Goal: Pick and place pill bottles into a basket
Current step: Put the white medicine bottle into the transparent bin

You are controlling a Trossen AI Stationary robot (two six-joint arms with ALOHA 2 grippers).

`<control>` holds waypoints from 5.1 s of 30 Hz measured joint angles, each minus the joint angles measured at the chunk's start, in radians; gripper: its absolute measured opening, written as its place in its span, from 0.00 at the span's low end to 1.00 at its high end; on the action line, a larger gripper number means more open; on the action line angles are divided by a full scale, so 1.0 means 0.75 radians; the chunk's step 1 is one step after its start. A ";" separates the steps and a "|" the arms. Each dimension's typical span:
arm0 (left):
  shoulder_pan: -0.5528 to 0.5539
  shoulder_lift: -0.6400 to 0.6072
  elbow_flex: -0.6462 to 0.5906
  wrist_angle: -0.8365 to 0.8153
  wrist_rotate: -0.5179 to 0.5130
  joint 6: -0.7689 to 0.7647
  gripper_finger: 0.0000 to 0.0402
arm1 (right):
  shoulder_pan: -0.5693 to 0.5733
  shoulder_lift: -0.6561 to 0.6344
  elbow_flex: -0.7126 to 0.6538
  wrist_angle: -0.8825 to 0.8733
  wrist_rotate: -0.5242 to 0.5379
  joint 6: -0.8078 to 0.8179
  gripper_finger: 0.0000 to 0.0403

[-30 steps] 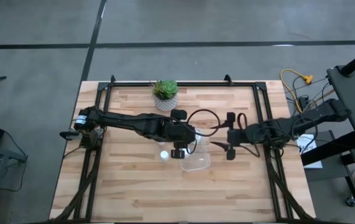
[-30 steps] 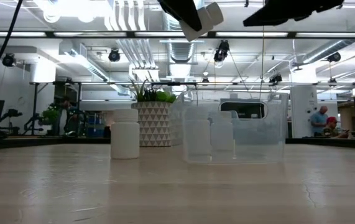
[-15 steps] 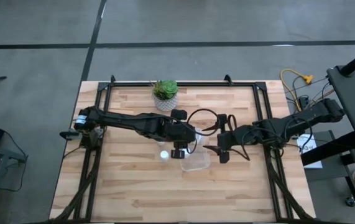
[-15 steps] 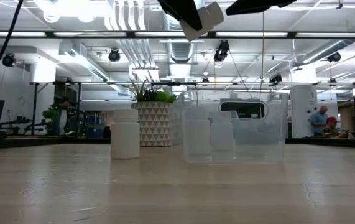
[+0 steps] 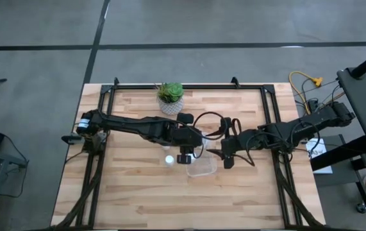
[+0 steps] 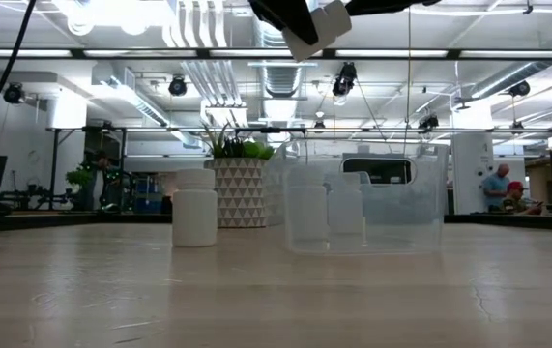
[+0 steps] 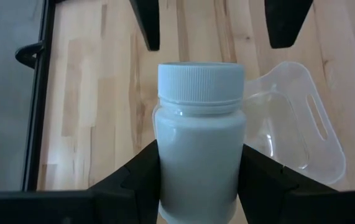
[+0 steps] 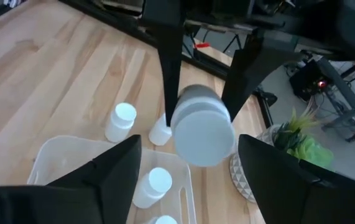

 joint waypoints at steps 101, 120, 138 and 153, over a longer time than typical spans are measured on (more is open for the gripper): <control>-0.023 -0.621 -0.712 0.641 -0.080 -0.031 0.59 | -0.003 -0.001 -0.003 -0.254 -0.035 0.207 0.36; -0.046 -1.248 -1.727 1.477 -0.075 -0.003 0.59 | -0.108 0.008 0.027 -0.439 -0.272 0.447 0.36; -0.045 -1.279 -1.968 1.792 -0.041 0.042 0.59 | -0.153 0.339 0.350 -0.623 -0.296 0.345 0.36; -0.045 -1.686 -2.383 2.118 -0.044 0.081 0.59 | -0.215 0.307 0.340 -0.625 -0.350 0.343 0.36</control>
